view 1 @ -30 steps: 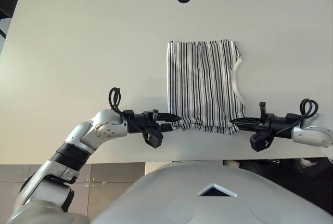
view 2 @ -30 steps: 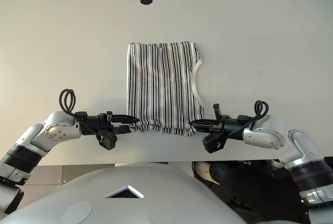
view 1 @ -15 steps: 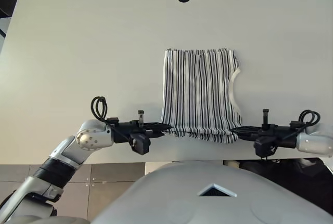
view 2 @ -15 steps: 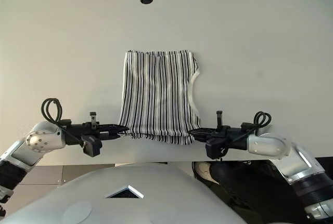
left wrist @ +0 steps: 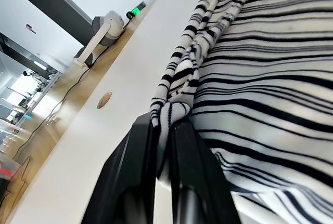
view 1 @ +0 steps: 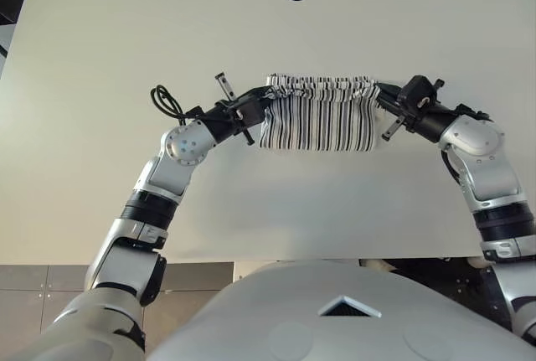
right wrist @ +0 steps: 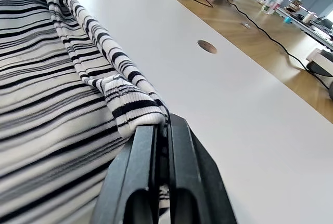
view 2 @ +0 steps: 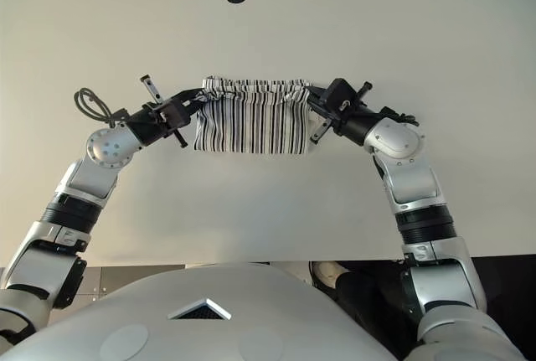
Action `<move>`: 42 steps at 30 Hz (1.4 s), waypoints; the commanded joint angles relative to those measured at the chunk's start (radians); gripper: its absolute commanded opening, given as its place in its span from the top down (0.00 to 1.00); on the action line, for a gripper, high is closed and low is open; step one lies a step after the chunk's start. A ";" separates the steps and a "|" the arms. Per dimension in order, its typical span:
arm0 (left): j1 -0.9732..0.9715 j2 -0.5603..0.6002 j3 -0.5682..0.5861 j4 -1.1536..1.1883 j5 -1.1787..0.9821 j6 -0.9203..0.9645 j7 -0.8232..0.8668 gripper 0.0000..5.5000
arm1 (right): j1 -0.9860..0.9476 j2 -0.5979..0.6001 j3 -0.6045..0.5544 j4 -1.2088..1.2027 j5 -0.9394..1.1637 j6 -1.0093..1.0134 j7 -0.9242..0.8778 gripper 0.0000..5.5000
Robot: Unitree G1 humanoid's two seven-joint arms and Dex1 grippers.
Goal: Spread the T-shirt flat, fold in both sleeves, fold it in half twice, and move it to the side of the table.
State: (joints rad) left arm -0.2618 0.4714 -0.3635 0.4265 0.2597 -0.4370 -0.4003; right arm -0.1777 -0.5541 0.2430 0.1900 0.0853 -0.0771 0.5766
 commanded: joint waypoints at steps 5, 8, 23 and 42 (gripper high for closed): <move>-0.186 -0.079 -0.013 0.352 0.130 -0.102 0.185 0.76 | -0.101 0.091 -0.009 0.187 -0.112 -0.088 -0.060 0.77; -0.258 -0.114 0.016 0.485 0.139 -0.131 0.302 0.67 | -0.133 0.118 -0.019 0.224 -0.136 -0.105 -0.091 0.66; -0.393 -0.128 0.051 0.718 0.218 -0.052 0.656 0.52 | -0.227 0.317 0.184 0.277 -0.408 -0.170 -0.195 0.46; -0.093 -0.301 0.254 0.219 -0.104 -0.106 0.713 0.52 | -0.409 0.159 -0.586 0.977 0.133 -0.102 -0.691 0.46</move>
State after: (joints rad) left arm -0.4128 0.2030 -0.1217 0.7428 0.2192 -0.5378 0.3671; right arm -0.5920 -0.3819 -0.3073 1.1415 0.2009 -0.1595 -0.0726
